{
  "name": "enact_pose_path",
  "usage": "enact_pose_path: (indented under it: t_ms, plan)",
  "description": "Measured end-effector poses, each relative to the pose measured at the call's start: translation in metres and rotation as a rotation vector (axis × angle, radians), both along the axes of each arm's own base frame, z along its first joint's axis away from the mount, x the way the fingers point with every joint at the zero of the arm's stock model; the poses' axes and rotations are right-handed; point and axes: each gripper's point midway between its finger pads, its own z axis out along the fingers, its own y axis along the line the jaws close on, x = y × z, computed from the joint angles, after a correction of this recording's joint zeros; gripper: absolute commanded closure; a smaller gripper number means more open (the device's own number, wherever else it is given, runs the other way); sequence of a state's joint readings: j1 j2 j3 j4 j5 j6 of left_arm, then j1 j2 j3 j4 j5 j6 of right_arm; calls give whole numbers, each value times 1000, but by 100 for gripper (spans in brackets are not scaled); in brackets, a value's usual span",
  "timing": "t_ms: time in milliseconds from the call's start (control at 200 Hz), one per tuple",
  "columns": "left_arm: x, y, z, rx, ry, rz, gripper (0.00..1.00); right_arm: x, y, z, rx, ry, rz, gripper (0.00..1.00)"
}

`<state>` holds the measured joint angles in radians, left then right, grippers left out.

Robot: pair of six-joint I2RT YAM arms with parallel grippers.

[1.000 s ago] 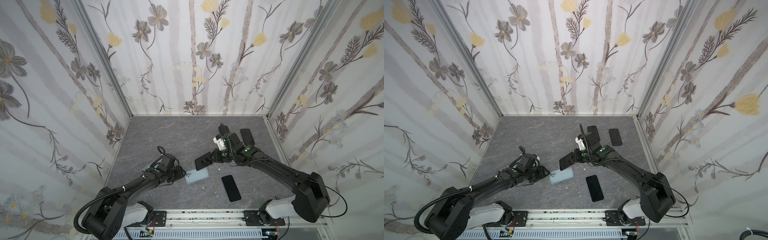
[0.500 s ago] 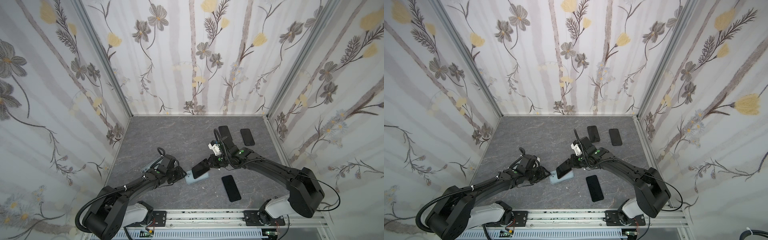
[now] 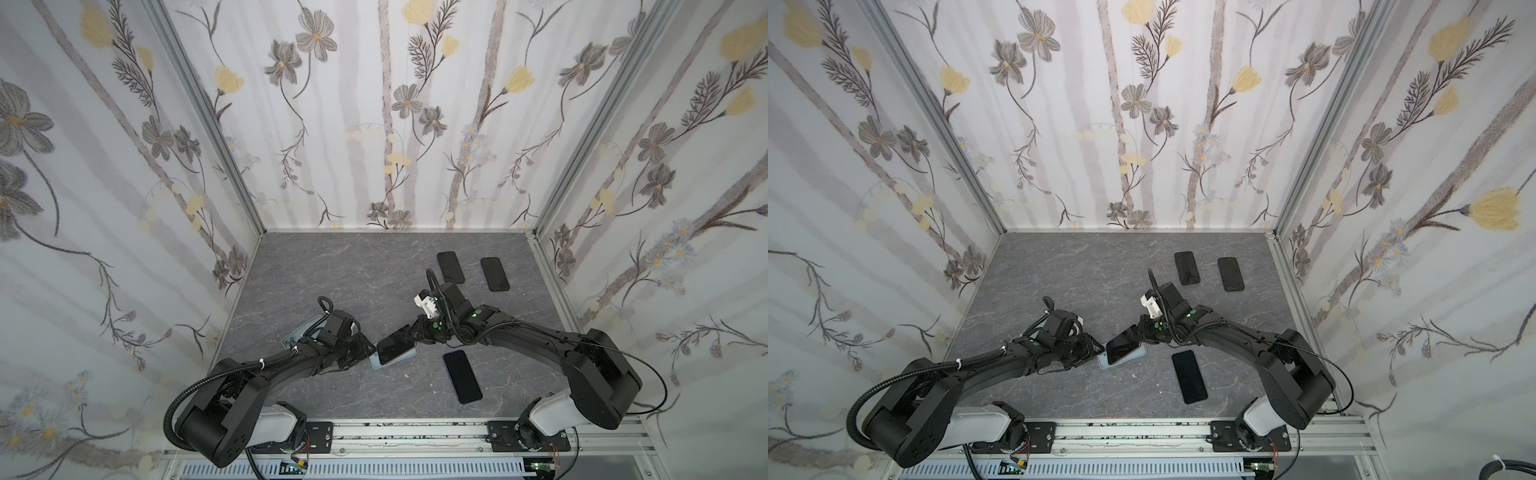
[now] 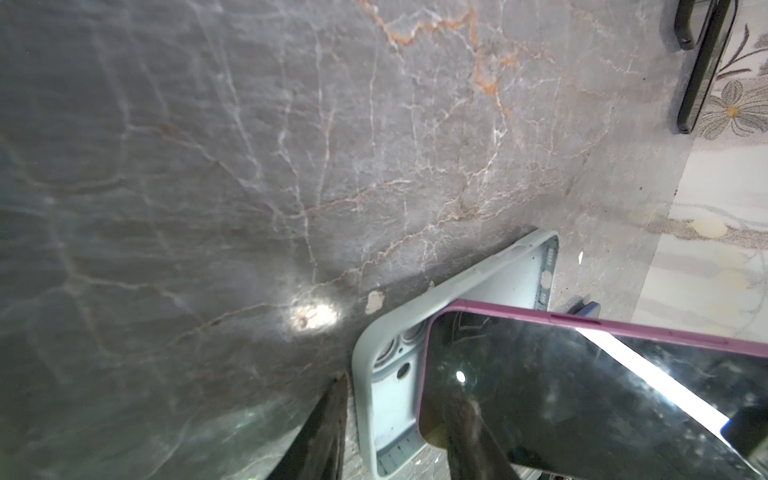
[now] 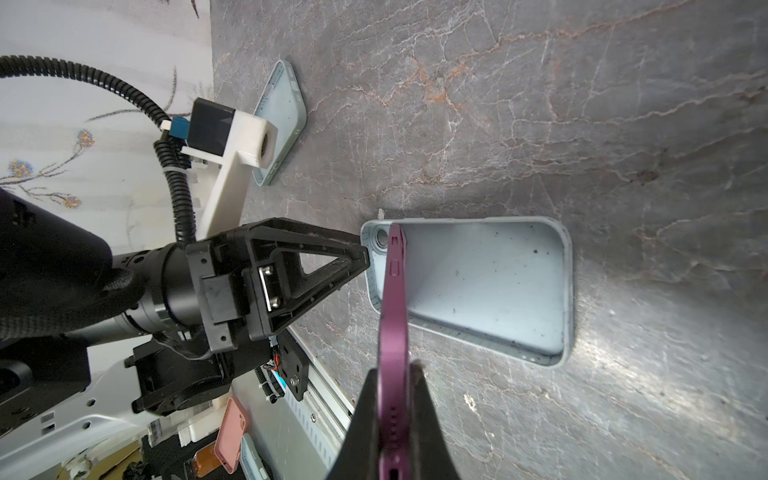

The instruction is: Put the phone into the phone case

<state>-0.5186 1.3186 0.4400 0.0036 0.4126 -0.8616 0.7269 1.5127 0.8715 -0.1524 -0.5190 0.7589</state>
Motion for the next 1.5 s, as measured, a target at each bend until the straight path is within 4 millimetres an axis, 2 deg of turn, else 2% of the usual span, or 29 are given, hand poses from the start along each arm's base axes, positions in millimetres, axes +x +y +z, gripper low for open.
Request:
enact_pose_path:
  t_ms: [305,550,899,1164,1499]
  plan:
    - [4,-13,-2,-66,10,-16,58,-8,-4,-10,49,-4,-12,100]
    - [5,-22,0,-101,12,-26,56,-19,-16,-23,100,-4,-66,100]
    - [-21,-35,0,-130,38,-46,55,-31,-44,-31,154,21,-234,100]
    - [-23,-48,0,-145,52,-48,55,-29,-44,-34,179,30,-261,100]
    - [-19,-48,-1,-110,60,-41,55,-25,-41,-39,166,21,-233,100]
